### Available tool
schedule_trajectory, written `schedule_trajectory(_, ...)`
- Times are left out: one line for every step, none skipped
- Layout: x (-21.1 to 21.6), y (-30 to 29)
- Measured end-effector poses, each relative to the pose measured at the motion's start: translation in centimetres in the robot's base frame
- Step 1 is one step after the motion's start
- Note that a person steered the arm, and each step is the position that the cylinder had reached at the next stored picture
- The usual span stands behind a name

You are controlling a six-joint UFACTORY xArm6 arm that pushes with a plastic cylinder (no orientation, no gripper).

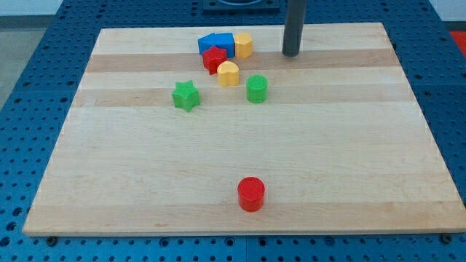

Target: Push the green circle towards group of blocks

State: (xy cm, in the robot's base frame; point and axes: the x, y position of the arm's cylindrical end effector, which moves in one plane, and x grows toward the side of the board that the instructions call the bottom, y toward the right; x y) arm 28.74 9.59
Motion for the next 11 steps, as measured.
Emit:
schedule_trajectory(3.6,0.0)
schedule_trajectory(7.6,0.0)
schedule_trajectory(10.7,-1.0)
schedule_trajectory(11.8,-4.0)
schedule_trajectory(11.4,-5.6)
schedule_trajectory(9.1,-5.6)
schedule_trajectory(6.9,-6.5)
schedule_trajectory(6.9,-8.6)
schedule_trajectory(6.9,-10.3)
schedule_trajectory(6.9,-11.3)
schedule_trajectory(7.9,-12.0)
